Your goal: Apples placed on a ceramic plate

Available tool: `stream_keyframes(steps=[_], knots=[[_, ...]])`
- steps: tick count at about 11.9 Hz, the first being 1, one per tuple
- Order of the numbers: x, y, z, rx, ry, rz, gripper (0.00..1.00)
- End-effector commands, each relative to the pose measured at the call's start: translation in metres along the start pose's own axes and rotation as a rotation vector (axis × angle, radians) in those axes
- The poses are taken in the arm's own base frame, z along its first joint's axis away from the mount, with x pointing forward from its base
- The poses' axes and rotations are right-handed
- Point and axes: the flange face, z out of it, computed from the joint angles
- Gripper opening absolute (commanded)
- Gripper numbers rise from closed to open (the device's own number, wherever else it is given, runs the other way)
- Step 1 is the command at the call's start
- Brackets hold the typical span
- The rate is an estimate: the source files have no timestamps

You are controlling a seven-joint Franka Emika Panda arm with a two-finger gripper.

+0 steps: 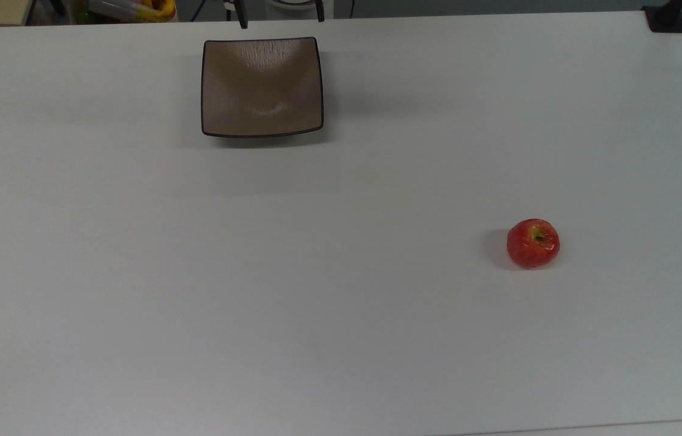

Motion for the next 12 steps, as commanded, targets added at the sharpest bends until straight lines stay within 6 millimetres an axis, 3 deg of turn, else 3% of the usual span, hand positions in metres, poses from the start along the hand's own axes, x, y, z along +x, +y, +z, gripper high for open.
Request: stream_keyframes(steps=[1, 7, 10, 11, 12], knots=[[-0.004, -0.006, 0.010, 0.016, -0.020, -0.020, 1.00], [-0.004, -0.014, 0.014, 0.018, -0.033, -0.042, 1.00], [0.005, -0.027, 0.030, 0.017, -0.045, -0.066, 1.00], [0.006, -0.045, 0.029, 0.016, -0.026, -0.088, 1.00], [0.012, -0.060, 0.014, 0.018, 0.023, -0.106, 1.00]])
